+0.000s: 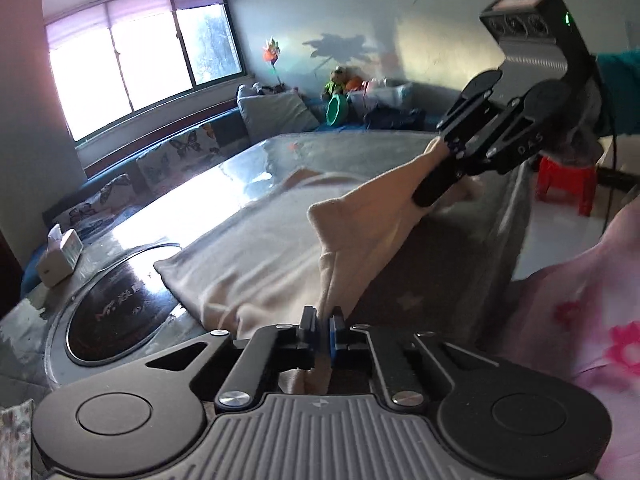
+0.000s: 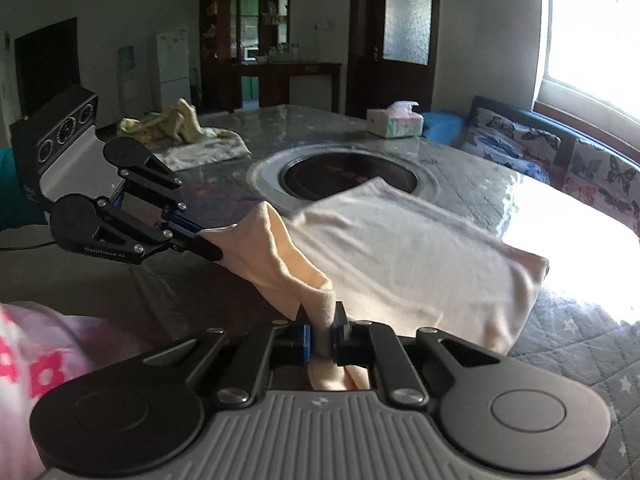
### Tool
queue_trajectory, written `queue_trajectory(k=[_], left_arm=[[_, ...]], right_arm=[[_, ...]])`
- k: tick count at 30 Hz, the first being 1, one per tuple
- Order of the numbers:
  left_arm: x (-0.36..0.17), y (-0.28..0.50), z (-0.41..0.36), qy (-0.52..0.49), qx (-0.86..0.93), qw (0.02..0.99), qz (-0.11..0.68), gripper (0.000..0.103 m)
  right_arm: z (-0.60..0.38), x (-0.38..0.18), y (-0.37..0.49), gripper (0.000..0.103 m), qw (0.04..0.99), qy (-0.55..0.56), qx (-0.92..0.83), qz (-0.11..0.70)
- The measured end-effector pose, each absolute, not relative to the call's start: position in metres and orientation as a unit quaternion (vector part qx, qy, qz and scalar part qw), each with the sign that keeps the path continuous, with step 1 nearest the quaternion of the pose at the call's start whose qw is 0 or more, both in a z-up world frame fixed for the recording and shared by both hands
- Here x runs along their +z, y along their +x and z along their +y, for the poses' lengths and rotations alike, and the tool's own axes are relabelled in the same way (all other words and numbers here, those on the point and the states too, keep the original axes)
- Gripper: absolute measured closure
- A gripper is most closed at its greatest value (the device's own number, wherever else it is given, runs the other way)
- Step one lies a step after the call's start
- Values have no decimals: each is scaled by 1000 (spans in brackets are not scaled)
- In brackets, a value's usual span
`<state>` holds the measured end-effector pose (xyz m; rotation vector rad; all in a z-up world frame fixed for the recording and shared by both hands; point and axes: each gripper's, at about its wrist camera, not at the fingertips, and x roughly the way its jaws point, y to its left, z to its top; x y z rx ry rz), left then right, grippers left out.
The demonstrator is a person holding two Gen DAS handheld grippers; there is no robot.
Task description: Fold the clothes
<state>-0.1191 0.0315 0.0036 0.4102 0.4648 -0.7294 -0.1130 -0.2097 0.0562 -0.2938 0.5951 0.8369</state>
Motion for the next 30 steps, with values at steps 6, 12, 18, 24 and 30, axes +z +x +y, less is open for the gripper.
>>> queue_trajectory(k=[6, 12, 18, 24, 30], left_arm=[[33, -150, 36, 161, -382, 880, 232, 96], [49, -138, 31, 154, -386, 882, 224, 96], [60, -82, 31, 131, -374, 891, 224, 96], [51, -14, 23, 145, -354, 890, 248, 96], [16, 50, 10, 135, -313, 892, 298, 96]], right_arm=[[-227, 86, -148, 95, 849, -128, 415, 302], [-232, 105, -146, 96, 851, -129, 407, 304], [-227, 115, -98, 96, 860, -137, 395, 292], [-218, 110, -32, 96, 858, -155, 385, 303], [-206, 70, 34, 93, 856, -148, 360, 339]])
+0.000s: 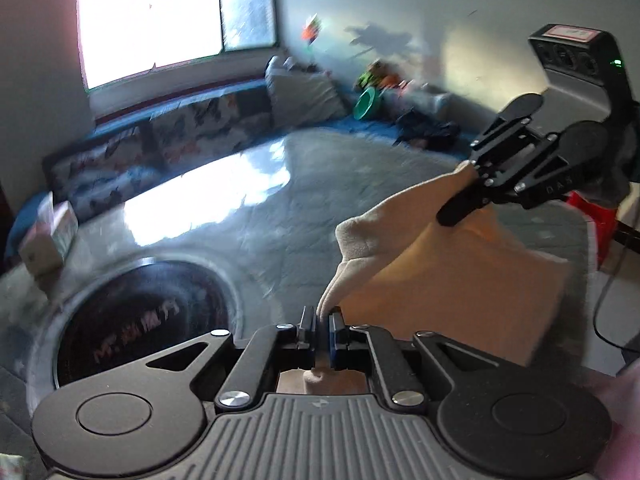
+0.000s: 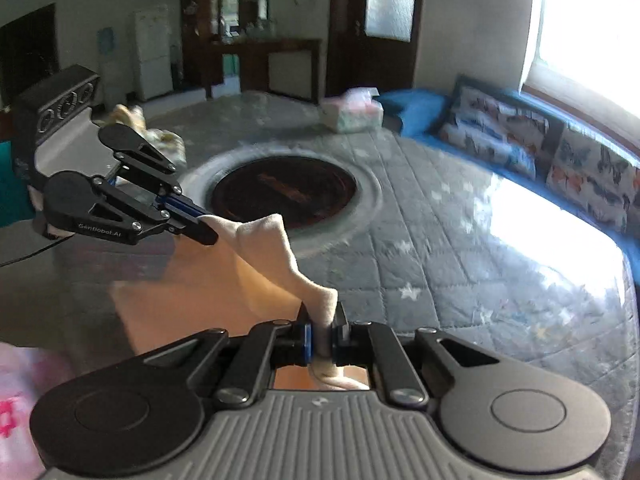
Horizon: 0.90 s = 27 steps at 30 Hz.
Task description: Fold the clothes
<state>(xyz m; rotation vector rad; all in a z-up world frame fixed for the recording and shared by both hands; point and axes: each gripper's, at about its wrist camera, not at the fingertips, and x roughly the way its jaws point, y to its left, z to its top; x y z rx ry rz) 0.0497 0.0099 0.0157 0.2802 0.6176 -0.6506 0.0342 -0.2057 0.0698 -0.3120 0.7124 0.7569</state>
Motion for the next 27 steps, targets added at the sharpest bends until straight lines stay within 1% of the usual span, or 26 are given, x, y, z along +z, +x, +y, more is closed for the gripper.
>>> queue_trajectory(k=[2, 3, 4, 5, 9, 10, 11, 12, 18, 27], left_arm=[[1, 62, 6, 132, -294, 894, 312, 96], [-5, 66, 5, 128, -285, 895, 319, 96], [-9, 69, 5, 124, -280, 896, 323, 95], [-13, 70, 5, 120, -276, 896, 327, 94], [-16, 72, 5, 113, -267, 900, 325, 92], [-16, 71, 6, 111, -266, 901, 325, 92], [-16, 70, 6, 110, -265, 901, 325, 91], [-16, 71, 6, 110, -263, 901, 326, 90], [-17, 74, 3, 107, -259, 902, 330, 90], [-16, 75, 3, 108, -250, 904, 331, 90]], right_arm=[[-205, 49, 46, 93, 862, -134, 343, 347], [-204, 38, 52, 86, 865, -127, 335, 351], [-205, 30, 55, 82, 869, -120, 326, 353], [-208, 24, 56, 80, 872, -111, 320, 354], [-233, 24, 42, 79, 887, -61, 297, 348], [-241, 26, 37, 77, 891, -49, 292, 345], [-249, 27, 33, 70, 894, -43, 283, 345], [-256, 28, 28, 68, 896, -40, 274, 346], [-288, 20, 14, 68, 903, -19, 233, 361], [-284, 8, 15, 70, 905, -22, 224, 360]])
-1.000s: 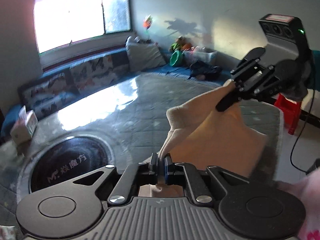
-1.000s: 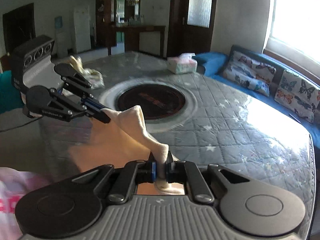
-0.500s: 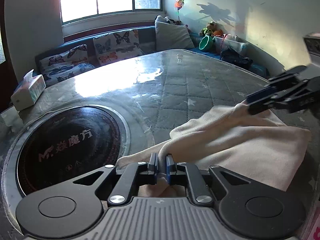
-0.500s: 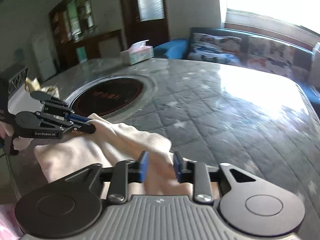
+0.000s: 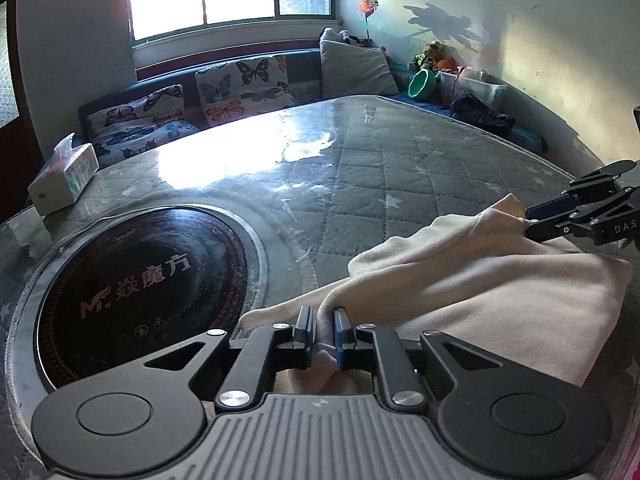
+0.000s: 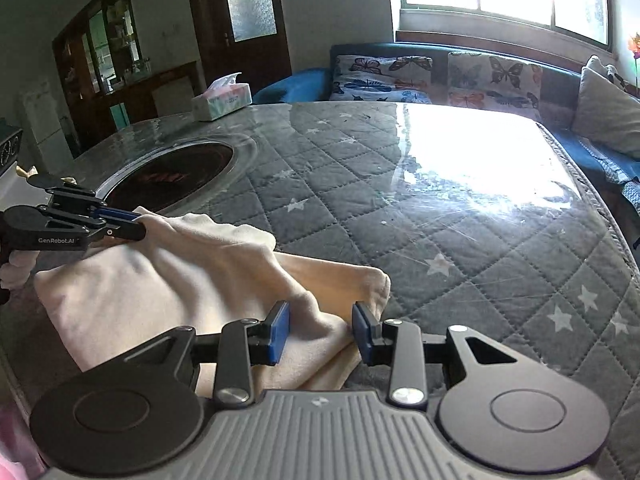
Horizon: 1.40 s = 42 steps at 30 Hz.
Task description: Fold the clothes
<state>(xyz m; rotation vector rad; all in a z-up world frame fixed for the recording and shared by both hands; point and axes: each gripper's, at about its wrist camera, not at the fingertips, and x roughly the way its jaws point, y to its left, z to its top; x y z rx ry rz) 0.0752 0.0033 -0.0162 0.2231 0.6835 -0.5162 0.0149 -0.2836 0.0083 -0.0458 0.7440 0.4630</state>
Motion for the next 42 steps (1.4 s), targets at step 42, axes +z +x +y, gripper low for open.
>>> queue_trajectory(k=[42], left_arm=[[-14, 106, -35, 93, -290, 893, 331, 85]], right_arm=[[-208, 16, 59, 93, 895, -55, 279, 343]])
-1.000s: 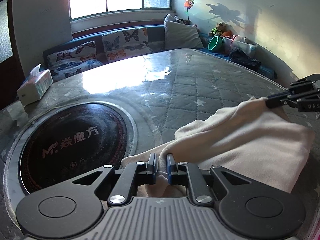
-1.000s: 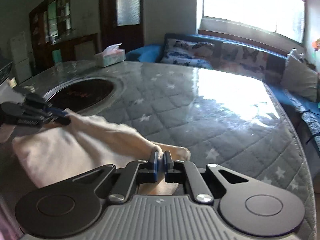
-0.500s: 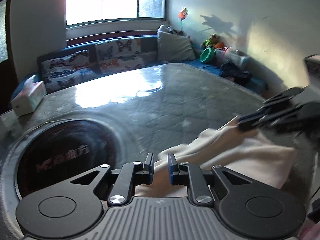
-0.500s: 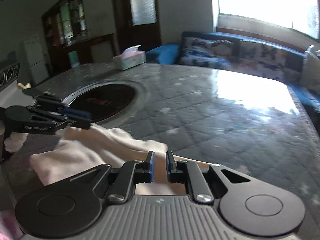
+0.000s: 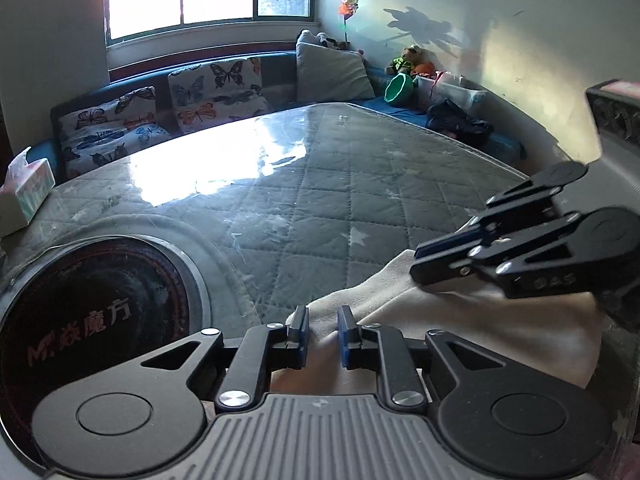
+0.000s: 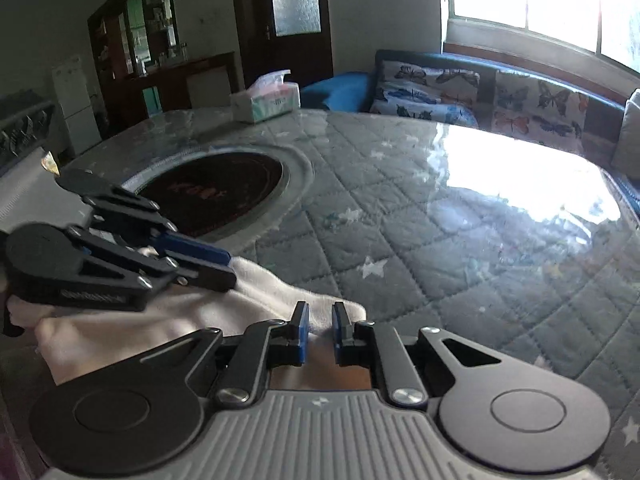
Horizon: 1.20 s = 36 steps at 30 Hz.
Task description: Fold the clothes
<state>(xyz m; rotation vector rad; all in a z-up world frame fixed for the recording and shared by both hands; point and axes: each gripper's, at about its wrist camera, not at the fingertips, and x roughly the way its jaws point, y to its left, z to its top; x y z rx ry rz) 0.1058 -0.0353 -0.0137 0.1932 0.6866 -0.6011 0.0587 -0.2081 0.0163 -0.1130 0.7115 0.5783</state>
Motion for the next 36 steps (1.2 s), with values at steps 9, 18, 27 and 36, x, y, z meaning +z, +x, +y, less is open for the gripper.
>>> queue_trajectory(k=[9, 18, 27, 36], left_arm=[[-14, 106, -37, 101, -287, 894, 328, 85], [-14, 105, -41, 114, -283, 894, 328, 85], [-14, 104, -46, 125, -275, 895, 328, 84], [-15, 105, -46, 128, -267, 897, 328, 81]], right_arm=[[-210, 13, 39, 93, 887, -99, 285, 350], [-231, 23, 42, 94, 897, -66, 266, 347], [-260, 32, 22, 93, 905, -69, 235, 347], [-263, 21, -15, 93, 894, -80, 250, 363]])
